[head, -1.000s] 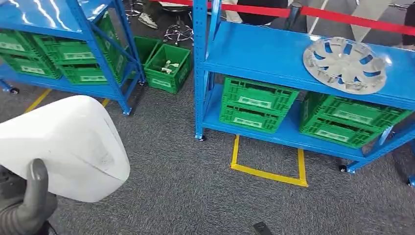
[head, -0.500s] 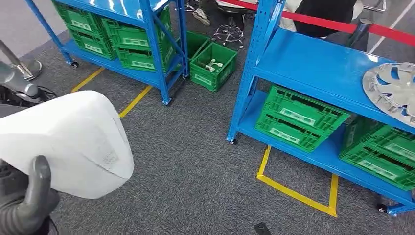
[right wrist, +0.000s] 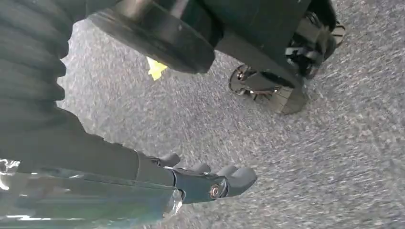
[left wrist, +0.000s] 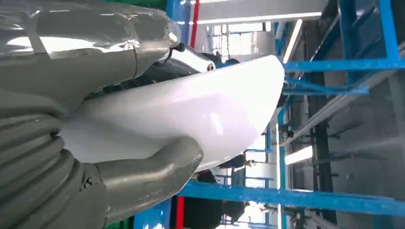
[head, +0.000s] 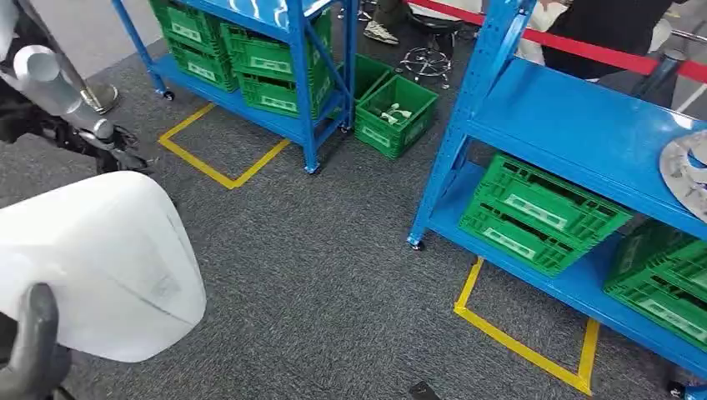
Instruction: Take the parts from the cabinet and place them on the table.
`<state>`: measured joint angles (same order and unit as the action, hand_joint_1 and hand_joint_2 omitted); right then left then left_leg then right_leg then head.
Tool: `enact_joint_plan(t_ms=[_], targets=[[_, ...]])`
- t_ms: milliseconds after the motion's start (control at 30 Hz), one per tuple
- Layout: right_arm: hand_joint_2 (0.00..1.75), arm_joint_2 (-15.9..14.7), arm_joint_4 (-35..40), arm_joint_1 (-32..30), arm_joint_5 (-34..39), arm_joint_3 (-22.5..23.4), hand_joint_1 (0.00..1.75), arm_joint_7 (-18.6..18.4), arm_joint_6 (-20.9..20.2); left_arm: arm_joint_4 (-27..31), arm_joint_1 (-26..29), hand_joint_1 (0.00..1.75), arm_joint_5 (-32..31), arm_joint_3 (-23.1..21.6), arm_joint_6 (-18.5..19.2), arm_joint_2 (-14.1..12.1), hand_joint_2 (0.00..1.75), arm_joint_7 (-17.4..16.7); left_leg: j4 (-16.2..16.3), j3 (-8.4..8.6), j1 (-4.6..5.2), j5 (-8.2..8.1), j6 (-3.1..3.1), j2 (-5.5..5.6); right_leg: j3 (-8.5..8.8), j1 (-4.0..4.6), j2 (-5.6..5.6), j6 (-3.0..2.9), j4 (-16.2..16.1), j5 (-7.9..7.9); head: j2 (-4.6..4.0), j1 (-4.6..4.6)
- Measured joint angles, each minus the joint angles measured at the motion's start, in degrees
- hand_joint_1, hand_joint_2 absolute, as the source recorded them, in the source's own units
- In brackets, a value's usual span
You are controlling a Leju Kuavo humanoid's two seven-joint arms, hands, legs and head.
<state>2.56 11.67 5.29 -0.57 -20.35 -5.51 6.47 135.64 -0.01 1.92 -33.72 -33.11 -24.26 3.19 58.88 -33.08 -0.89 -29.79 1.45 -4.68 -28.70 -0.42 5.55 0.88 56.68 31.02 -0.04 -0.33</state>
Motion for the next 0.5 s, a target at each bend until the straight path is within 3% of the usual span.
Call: enact_joint_plan(t_ms=[67,100,133,167,233,267,300,367,400,433,467,500], targets=[[1.75,-0.02,0.0,-0.03,0.04,-0.17,0.0,0.02,0.06,0.42,-0.22,1.75,-0.04,0.0,0.28,-0.33,1.75,-0.57,-0.16,-0.35,0.13,0.39,-0.86,1.49,0.18,-0.18,1.0,0.59,-0.22,-0.08,0.0,-0.13],[1.75,0.0,0.02,-0.04,0.07,-0.48,0.0,0.11,0.11,0.7,-0.28,1.75,-0.26,0.02,0.53,-0.48,1.75,-1.03,-0.28,-0.4,-0.09,0.64,-1.26,2.26,-0.04,-0.42,-0.9,1.02,0.42,0.95,0.0,0.0],[1.75,0.0,0.02,-0.12,0.16,-0.85,0.0,0.48,0.15,1.01,-0.62,1.75,-0.5,0.04,0.7,-0.55,1.75,-1.51,-0.28,-0.62,-0.12,0.82,-1.54,2.87,-0.87,-0.54,-3.28,1.11,2.64,3.03,0.0,0.33],[1.75,0.0,0.02,-0.28,0.31,-1.16,0.0,0.77,0.15,1.14,-1.06,1.75,-0.79,0.04,0.88,-0.57,1.75,-1.9,-0.24,-0.78,-0.06,0.95,-1.75,3.63,-2.46,-0.49,-4.42,1.09,6.87,5.69,0.0,0.79],[1.75,0.24,0.0,-0.55,0.68,-1.4,0.0,1.33,0.13,1.36,-1.25,1.75,-1.03,0.02,1.12,-0.59,1.75,-2.51,-0.22,-1.02,0.37,1.16,-2.07,5.25,-6.18,-0.43,-5.12,0.91,15.77,9.46,0.0,1.62],[1.75,0.37,0.0,-0.53,0.77,-1.42,0.0,1.53,0.13,1.36,-1.25,1.75,-1.03,0.02,1.11,-0.59,1.75,-2.65,-0.21,-1.02,0.56,1.21,-2.15,6.05,-6.92,-0.35,-5.21,0.64,17.47,9.43,0.0,1.86],[1.75,0.53,0.0,-0.39,0.74,-1.44,0.0,1.68,0.13,1.36,-1.26,1.75,-1.05,0.0,1.22,-0.59,1.75,-2.67,-0.21,-0.95,0.81,1.25,-2.22,6.92,-6.54,-0.1,-5.32,0.17,16.56,8.02,0.0,2.07],[1.75,0.77,0.0,-0.29,0.76,-1.44,0.0,1.73,0.13,1.38,-1.36,1.75,-1.05,0.0,1.33,-0.59,1.75,-2.67,-0.22,-0.72,1.24,1.35,-2.34,8.54,-3.49,0.48,-6.22,-1.12,8.86,2.69,0.0,2.42],[1.75,0.77,0.0,-0.31,0.74,-1.44,0.0,1.73,0.13,1.44,-1.42,1.75,-1.05,0.0,1.38,-0.59,1.75,-2.67,-0.25,-0.6,1.38,1.38,-2.35,9.24,-1.58,0.78,-7.56,-1.91,4.07,0.09,0.0,2.47],[1.75,0.72,0.0,-0.34,0.76,-1.46,0.0,1.73,0.13,1.47,-1.5,1.75,-1.07,0.0,1.42,-0.57,1.75,-2.67,-0.29,-0.66,1.37,1.51,-2.29,9.86,-0.59,0.87,-9.31,-2.82,1.89,0.35,0.0,2.18],[1.75,0.74,0.02,-0.31,0.77,-1.46,0.0,1.75,0.15,1.47,-1.71,1.75,-1.07,0.0,1.49,-0.59,1.75,-2.69,-0.16,-0.93,1.29,1.61,-2.11,10.76,-0.35,0.87,-9.22,-2.88,0.89,0.01,0.0,1.83],[1.75,0.79,0.02,-0.22,0.83,-1.46,0.0,1.77,0.13,1.47,-1.68,1.75,-1.07,0.0,1.53,-0.59,1.75,-2.71,-0.21,-1.23,1.03,1.87,-1.72,11.16,-0.16,1.07,-8.86,-3.11,0.54,0.27,0.0,2.16]])
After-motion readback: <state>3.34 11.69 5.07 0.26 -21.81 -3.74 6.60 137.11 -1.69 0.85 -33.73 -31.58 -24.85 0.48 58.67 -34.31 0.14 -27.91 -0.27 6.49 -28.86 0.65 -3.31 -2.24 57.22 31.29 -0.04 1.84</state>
